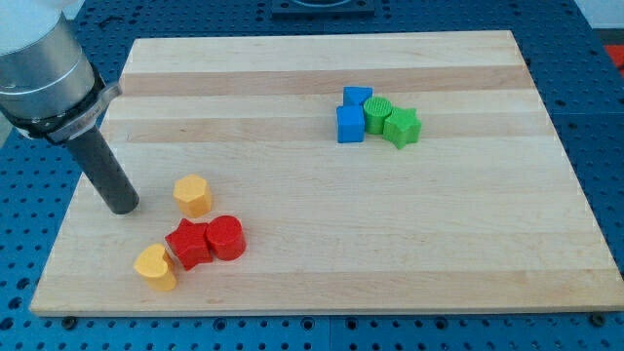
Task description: Point your arm below the yellow heart
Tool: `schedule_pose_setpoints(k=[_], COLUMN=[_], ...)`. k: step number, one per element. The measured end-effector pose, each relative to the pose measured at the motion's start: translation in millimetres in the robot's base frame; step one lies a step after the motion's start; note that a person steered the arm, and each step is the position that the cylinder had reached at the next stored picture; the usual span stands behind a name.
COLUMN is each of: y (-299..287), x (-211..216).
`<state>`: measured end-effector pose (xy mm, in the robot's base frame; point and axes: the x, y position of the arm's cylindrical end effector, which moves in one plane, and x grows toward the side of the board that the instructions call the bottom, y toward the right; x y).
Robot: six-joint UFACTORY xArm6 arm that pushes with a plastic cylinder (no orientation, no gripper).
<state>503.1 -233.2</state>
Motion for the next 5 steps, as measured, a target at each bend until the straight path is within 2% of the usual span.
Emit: schedule_pose_setpoints(k=[1, 3, 5], y=[0.0, 0.1, 48.7], x=[34.9, 71.0, 115.2])
